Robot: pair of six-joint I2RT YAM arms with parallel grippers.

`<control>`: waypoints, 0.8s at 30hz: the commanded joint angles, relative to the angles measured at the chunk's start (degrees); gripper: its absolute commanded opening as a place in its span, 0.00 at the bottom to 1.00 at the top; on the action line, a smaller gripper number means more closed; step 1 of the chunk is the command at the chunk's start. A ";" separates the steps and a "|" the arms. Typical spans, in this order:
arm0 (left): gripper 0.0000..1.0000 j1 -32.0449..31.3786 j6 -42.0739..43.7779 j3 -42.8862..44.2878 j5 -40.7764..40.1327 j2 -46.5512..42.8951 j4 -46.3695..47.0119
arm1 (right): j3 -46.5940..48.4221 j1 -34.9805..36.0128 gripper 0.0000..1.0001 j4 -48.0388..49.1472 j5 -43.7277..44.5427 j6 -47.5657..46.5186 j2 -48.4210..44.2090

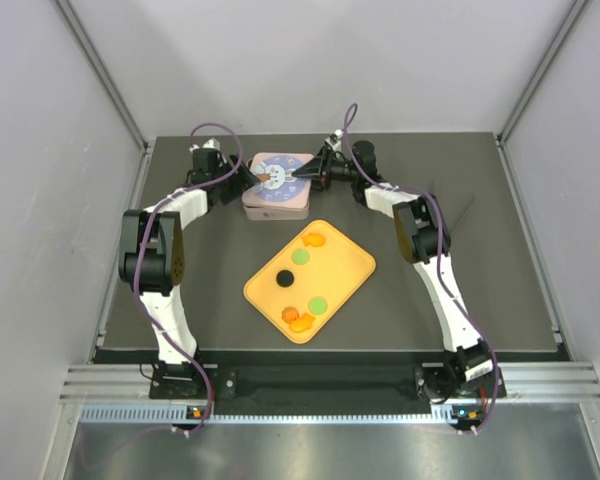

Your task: Pack the cookies

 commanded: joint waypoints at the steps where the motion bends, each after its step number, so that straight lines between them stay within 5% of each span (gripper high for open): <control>1: 0.74 -0.14 0.17 -0.07 -1.08 -1.04 0.77 | -1.40 -0.49 0.42 -2.71 1.35 -4.12 -3.58; 12: 0.72 -0.14 0.17 0.02 -1.26 -0.86 0.42 | 0.18 -1.02 0.45 -19.15 3.72 -15.63 -6.39; 20: 0.71 -0.23 0.26 0.20 -0.90 -0.60 0.33 | 0.44 -1.20 0.28 -12.13 1.44 -8.08 -2.97; 24: 0.75 -0.14 0.61 0.46 -0.11 -0.42 0.33 | 2.99 -1.02 0.27 -11.78 -0.66 -7.03 -1.30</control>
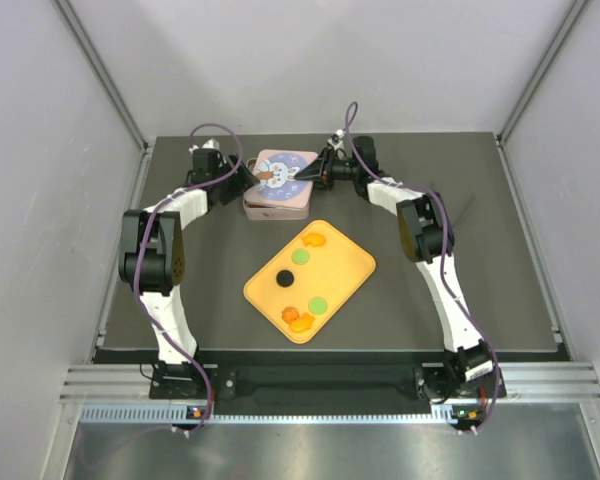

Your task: Pack the cookies

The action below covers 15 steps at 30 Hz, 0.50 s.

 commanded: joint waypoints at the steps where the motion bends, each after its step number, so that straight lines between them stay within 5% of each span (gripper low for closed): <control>1: 0.75 -0.12 0.57 0.55 0.91 -0.33 0.85 | 4.50 -0.30 0.29 1.89 -2.87 1.17 2.33; 8: 0.76 -0.12 0.92 1.25 1.00 0.37 0.15 | 0.91 -1.62 0.46 -5.06 -1.21 -5.07 -0.64; 15: 0.76 -0.21 0.92 1.69 1.00 0.55 -0.20 | -0.15 -2.58 0.53 -12.69 0.72 -12.18 -3.29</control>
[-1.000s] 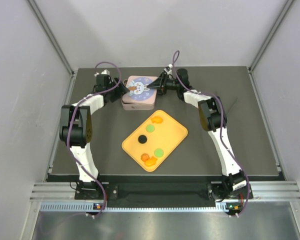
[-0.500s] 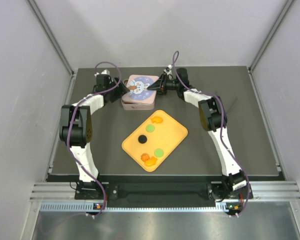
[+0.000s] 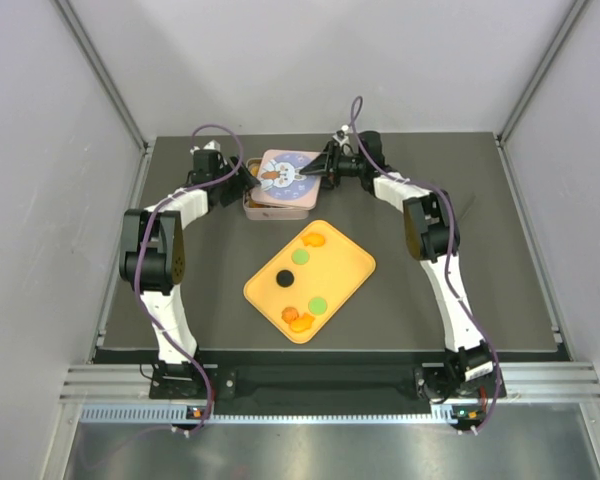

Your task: Pack the cookies

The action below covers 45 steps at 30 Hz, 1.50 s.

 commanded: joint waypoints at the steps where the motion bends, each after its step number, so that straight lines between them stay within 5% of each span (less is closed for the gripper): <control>1: 0.76 -0.21 0.72 1.65 0.46 0.11 0.09 | -0.83 -1.16 0.53 -7.85 2.78 -7.03 -2.24; 20: 0.76 -0.12 0.98 2.00 0.72 0.20 -0.18 | 1.28 -2.04 0.55 -24.63 7.70 -19.07 -3.38; 45: 0.76 -0.21 1.34 3.32 2.21 1.16 -0.09 | 7.51 0.06 0.53 -34.57 15.34 -27.78 -4.26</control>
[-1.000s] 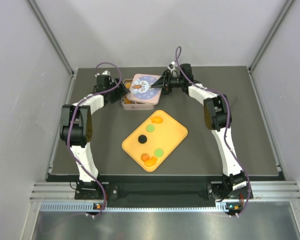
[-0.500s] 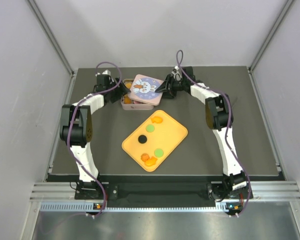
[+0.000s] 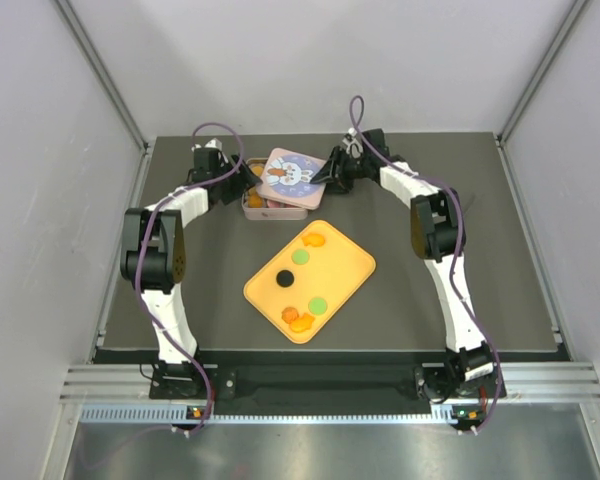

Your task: Pack the cookies

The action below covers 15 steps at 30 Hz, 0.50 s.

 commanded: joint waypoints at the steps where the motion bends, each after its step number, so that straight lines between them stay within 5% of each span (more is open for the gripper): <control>1: 0.76 -0.10 1.01 2.09 1.01 0.55 0.46 | 4.76 1.38 0.53 -4.83 5.03 -5.20 -0.64; 15: 0.76 -0.19 0.83 2.71 2.16 0.91 1.07 | 12.77 4.10 0.49 -12.12 5.65 -10.74 3.41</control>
